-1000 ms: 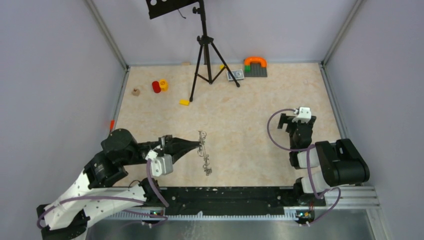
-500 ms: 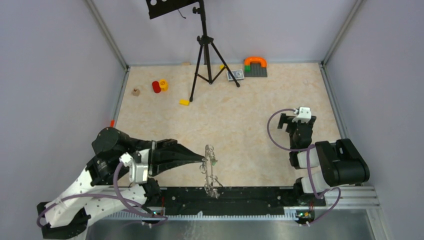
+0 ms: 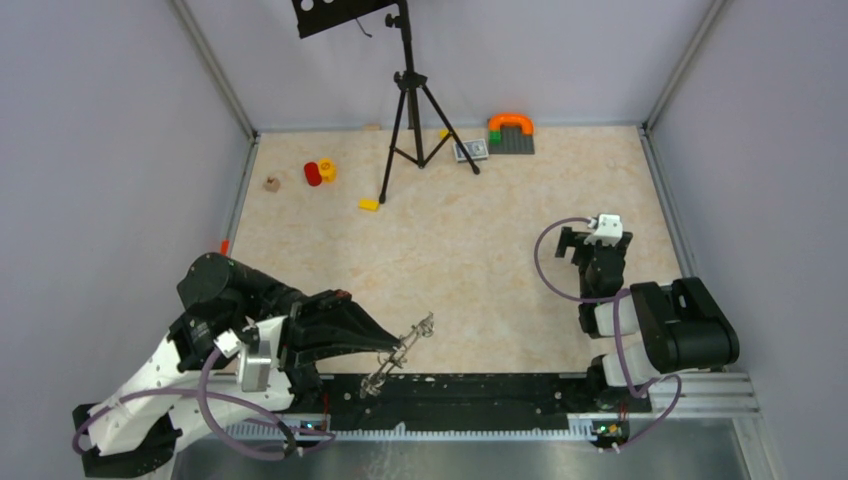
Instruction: Remove the keys from the keyring
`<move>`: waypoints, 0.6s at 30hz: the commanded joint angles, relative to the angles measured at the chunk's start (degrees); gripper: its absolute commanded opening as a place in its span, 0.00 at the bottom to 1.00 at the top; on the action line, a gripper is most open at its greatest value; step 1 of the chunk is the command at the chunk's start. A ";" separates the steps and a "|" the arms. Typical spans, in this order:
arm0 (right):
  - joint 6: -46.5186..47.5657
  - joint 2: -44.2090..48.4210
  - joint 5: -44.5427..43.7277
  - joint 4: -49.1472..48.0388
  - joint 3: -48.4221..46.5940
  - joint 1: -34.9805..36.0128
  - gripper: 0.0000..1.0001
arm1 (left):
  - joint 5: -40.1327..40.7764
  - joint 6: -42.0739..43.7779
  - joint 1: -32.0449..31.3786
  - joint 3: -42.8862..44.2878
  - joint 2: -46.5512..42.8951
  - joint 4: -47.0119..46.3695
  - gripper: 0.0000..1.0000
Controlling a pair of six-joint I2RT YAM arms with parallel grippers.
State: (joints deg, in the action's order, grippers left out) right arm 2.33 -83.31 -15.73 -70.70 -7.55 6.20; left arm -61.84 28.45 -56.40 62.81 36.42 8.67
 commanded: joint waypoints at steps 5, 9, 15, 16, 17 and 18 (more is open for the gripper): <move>-1.01 -0.36 0.43 -2.88 -1.24 -0.44 0.99 | 0.60 12.22 0.04 1.17 -0.16 5.17 0.00; -1.01 -0.36 0.48 -2.90 -1.24 -0.45 0.99 | 1.60 15.66 -0.01 -0.01 -0.39 6.66 0.00; -1.01 -0.34 0.51 -2.91 -1.24 -0.41 0.99 | 2.98 19.22 0.02 -1.37 1.00 6.80 0.00; -1.01 -0.36 0.49 -2.87 -1.24 -0.43 0.99 | 3.03 20.00 0.04 -1.37 1.26 6.91 0.00; -1.01 -0.36 0.49 -2.89 -1.24 -0.44 0.99 | 3.08 20.67 -0.02 -1.37 1.48 7.09 0.00; -1.01 -0.36 0.45 -2.94 -1.24 -0.41 0.99 | 3.05 21.27 -0.02 -1.39 1.81 7.15 0.00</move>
State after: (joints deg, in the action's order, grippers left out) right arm 2.33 -83.31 -15.75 -70.70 -7.55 6.20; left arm -59.53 45.60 -56.40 61.54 37.17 17.32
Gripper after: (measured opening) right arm 0.987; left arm 0.003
